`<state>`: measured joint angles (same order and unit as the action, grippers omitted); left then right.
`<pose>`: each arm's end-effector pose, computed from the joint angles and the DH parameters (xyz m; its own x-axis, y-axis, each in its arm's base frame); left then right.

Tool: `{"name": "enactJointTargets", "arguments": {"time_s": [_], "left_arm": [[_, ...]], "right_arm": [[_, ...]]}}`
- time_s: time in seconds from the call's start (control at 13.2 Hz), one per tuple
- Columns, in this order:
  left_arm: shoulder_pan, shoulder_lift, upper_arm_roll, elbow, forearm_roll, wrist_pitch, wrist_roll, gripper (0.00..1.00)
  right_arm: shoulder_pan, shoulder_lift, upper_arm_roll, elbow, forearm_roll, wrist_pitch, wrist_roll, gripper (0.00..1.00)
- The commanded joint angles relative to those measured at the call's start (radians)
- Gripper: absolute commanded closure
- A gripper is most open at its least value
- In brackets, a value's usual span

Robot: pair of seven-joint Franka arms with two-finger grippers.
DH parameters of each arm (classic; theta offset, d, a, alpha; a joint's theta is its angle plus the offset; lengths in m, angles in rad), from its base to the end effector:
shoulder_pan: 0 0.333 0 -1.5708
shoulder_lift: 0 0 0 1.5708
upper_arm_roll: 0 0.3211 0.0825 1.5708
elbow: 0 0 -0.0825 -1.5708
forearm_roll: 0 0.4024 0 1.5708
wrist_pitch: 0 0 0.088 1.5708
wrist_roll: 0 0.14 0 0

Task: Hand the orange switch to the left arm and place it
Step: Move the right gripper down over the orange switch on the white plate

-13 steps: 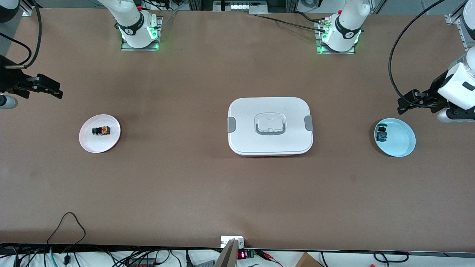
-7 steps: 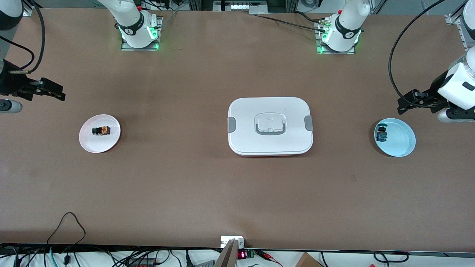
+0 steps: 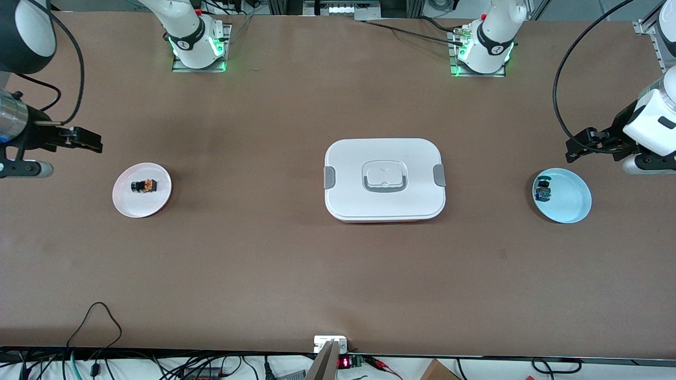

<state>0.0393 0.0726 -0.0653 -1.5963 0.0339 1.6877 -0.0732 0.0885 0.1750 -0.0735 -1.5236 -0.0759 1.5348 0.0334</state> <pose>0.6046 -0.0102 0.5518 0.9988 0.0435 0.0210 0.0440 -0.9986 -0.0275 0.6108 0.0013 0.5137 0.9870 -0.0222 -0.1594 -0.0073 -0.9956 0.0933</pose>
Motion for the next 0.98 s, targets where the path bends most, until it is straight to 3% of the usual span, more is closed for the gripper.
{"name": "enactJointTargets", "arguments": {"time_s": [0.0, 0.6, 0.91], "left_arm": [[-0.006, 0.009, 0.004, 0.025, -0.011, -0.017, -0.002, 0.0], [-0.006, 0.009, 0.004, 0.025, -0.011, -0.017, -0.002, 0.0], [-0.006, 0.009, 0.004, 0.025, -0.011, -0.017, -0.002, 0.0]], "right_arm": [[0.008, 0.011, 0.003, -0.001, -0.018, 0.008, 0.03, 0.0], [-0.024, 0.103, -0.003, -0.01, -0.024, 0.111, 0.028, 0.0], [-0.062, 0.107, -0.005, -0.148, -0.033, 0.301, -0.095, 0.0]]}}
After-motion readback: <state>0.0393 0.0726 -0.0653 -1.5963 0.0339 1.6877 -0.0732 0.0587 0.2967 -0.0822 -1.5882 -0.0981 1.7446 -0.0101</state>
